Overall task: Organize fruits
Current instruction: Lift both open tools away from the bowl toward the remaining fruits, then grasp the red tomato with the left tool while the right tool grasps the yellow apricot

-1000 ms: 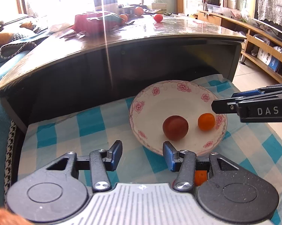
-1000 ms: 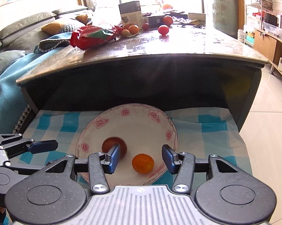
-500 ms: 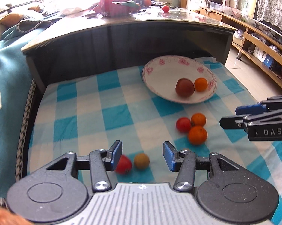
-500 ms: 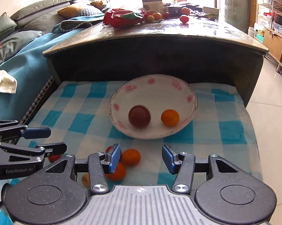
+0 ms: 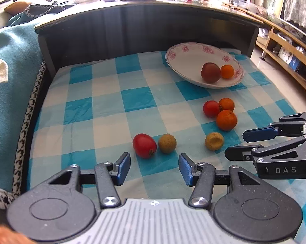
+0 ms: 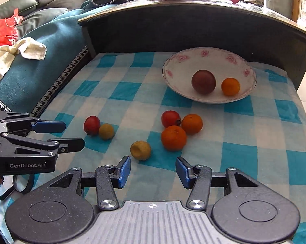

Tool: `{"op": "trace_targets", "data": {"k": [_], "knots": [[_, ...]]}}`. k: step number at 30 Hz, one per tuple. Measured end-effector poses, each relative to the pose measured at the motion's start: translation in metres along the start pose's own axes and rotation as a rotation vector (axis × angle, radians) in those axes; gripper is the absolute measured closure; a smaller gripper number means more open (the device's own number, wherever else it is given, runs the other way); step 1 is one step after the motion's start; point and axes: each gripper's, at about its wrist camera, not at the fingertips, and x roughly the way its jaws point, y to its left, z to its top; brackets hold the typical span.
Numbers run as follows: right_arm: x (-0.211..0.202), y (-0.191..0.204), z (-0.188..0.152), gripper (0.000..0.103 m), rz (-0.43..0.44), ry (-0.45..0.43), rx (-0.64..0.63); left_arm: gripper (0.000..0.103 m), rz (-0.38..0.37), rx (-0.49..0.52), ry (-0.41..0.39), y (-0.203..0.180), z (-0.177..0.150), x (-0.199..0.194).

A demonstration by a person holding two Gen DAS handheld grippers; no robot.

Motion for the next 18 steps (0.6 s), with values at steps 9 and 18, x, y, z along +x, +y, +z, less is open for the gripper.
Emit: {"op": "trace_targets", "data": {"k": [9, 18], "knots": [[0.023, 0.005, -0.001, 0.057, 0.03, 0.008, -0.041, 0.042, 0.024, 0.057, -0.003, 0.006, 0.003, 0.022], [0.029, 0.014, -0.001, 0.057, 0.021, -0.026, -0.115, 0.043, 0.03, 0.092, -0.025, 0.007, 0.002, 0.036]]}}
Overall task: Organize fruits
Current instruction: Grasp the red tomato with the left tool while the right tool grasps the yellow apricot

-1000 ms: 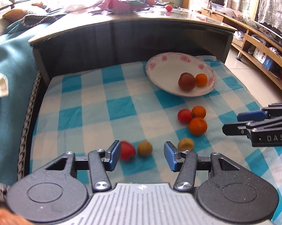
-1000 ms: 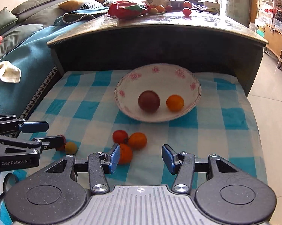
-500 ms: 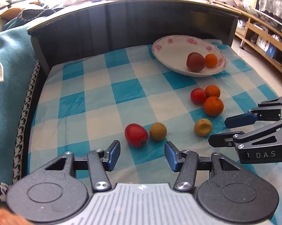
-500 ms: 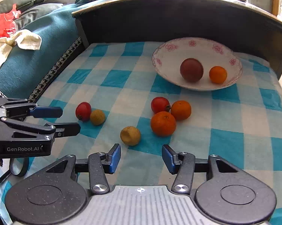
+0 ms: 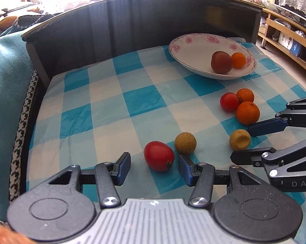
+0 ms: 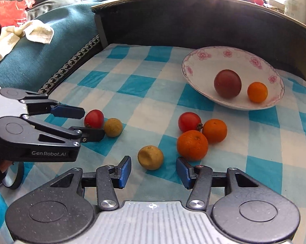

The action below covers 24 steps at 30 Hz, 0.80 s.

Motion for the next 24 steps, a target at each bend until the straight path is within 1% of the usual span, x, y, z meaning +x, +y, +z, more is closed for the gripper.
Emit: {"op": "trace_targets", "data": {"k": [4, 6, 7, 9, 10, 11, 12, 15, 18, 20, 24], "knots": [[0.0, 0.002, 0.0, 0.06, -0.016, -0.01, -0.023, 0.045, -0.007, -0.007, -0.012, 0.001, 0.001, 0.003], [0.0, 0.003, 0.0, 0.063, -0.026, -0.014, -0.031, 0.049, -0.009, -0.01, -0.015, 0.001, 0.002, 0.004], [0.001, 0.003, 0.0, 0.066, -0.033, -0.016, -0.037, 0.051, -0.014, -0.013, -0.016, 0.001, 0.003, 0.004], [0.001, 0.003, -0.001, 0.074, -0.037, -0.018, -0.05, 0.058, -0.029, -0.011, -0.015, 0.0, 0.004, 0.005], [0.001, 0.003, 0.0, 0.076, -0.031, -0.018, -0.054, 0.059, -0.028, -0.005, -0.016, -0.002, 0.004, 0.004], [0.001, 0.004, 0.0, 0.08, -0.026, -0.017, -0.058, 0.06, -0.023, 0.007, -0.018, -0.003, 0.004, 0.004], [0.001, 0.005, 0.0, 0.081, -0.028, -0.017, -0.065, 0.06, -0.019, 0.018, -0.02, -0.005, 0.004, 0.004], [0.001, 0.007, 0.0, 0.081, -0.033, -0.021, -0.079, 0.063, -0.017, 0.023, -0.023, -0.006, 0.004, 0.002], [0.0, 0.006, 0.0, 0.082, -0.026, -0.02, -0.078, 0.063, -0.049, 0.015, -0.017, -0.007, 0.004, 0.0], [-0.001, 0.005, 0.0, 0.082, -0.019, -0.017, -0.069, 0.063, -0.059, 0.037, -0.012, -0.012, 0.004, -0.003], [-0.007, 0.005, 0.0, 0.082, -0.001, -0.01, -0.06, 0.063, -0.113, 0.064, -0.005, -0.02, 0.002, -0.012]]}}
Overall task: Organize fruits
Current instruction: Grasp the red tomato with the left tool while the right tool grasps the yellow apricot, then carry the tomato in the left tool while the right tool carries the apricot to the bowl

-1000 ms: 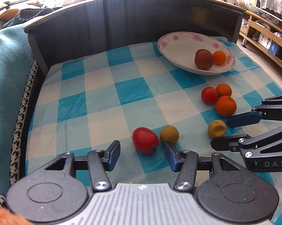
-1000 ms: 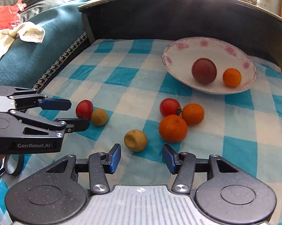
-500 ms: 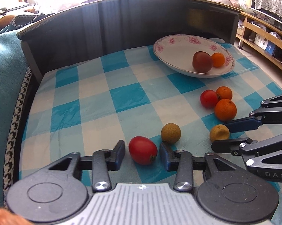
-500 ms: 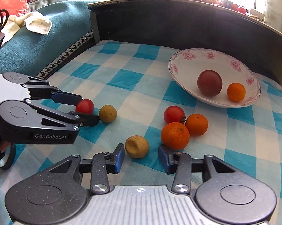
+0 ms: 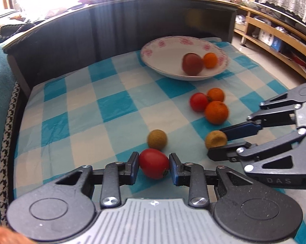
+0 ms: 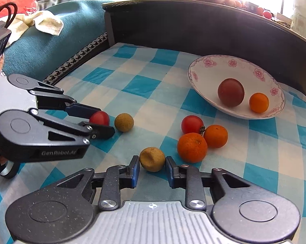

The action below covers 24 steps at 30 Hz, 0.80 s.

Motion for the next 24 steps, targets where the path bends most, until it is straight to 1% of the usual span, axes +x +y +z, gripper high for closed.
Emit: {"op": "trace_targets", "data": {"k": [2, 5, 7, 12, 24], "knots": [[-0.003, 0.001, -0.001, 0.082, 0.005, 0.01, -0.002, 0.063, -0.023, 0.022, 0.002, -0.007, 0.0, -0.003], [-0.004, -0.001, -0.004, 0.082, 0.0, 0.032, 0.0, 0.063, -0.04, 0.053, 0.014, -0.015, -0.002, -0.001], [-0.004, -0.002, -0.006, 0.082, 0.005, 0.034, 0.004, 0.063, -0.037, 0.06, 0.027, -0.017, -0.004, 0.002], [-0.001, -0.002, -0.006, 0.081, 0.007, 0.035, -0.01, 0.062, -0.032, 0.069, 0.022, -0.02, -0.006, 0.004], [-0.001, -0.001, -0.006, 0.08, -0.001, 0.026, -0.035, 0.056, -0.003, 0.109, -0.002, -0.022, -0.009, 0.003]]}}
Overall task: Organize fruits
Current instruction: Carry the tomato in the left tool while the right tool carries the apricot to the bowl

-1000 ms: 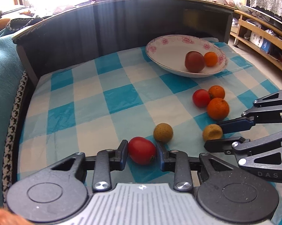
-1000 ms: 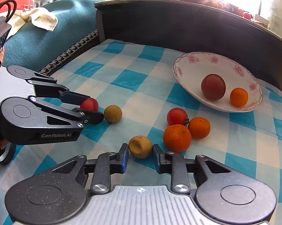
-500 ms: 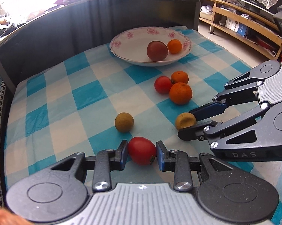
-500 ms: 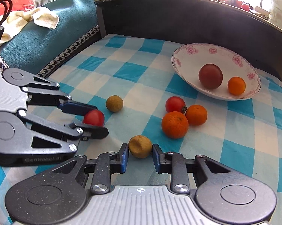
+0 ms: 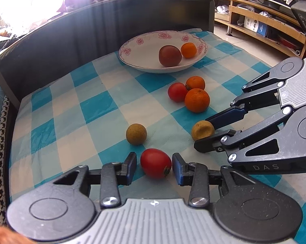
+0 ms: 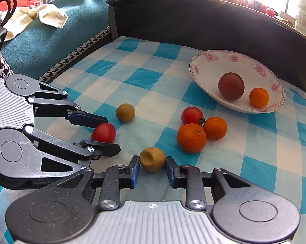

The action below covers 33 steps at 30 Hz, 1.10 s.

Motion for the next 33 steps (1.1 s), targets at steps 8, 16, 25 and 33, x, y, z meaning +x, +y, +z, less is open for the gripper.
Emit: {"op": "trace_targets", "data": {"k": [8, 16, 25, 33], "knots": [[-0.0009, 0.0011, -0.0001, 0.08, -0.004, -0.001, -0.013, 0.056, 0.0, -0.009, -0.004, 0.0007, -0.0003, -0.0005], [0.0, 0.0007, -0.0005, 0.08, -0.003, -0.002, -0.013, 0.057, 0.006, -0.024, -0.002, -0.0004, -0.0019, -0.0024], [-0.0002, 0.001, -0.0008, 0.079, -0.005, -0.004, -0.01, 0.057, 0.018, -0.044, 0.003, -0.0017, -0.0031, -0.0037], [-0.0009, -0.0014, 0.0, 0.081, -0.003, 0.0, 0.019, 0.063, 0.006, -0.071, 0.013, -0.001, -0.0005, -0.0058]]}}
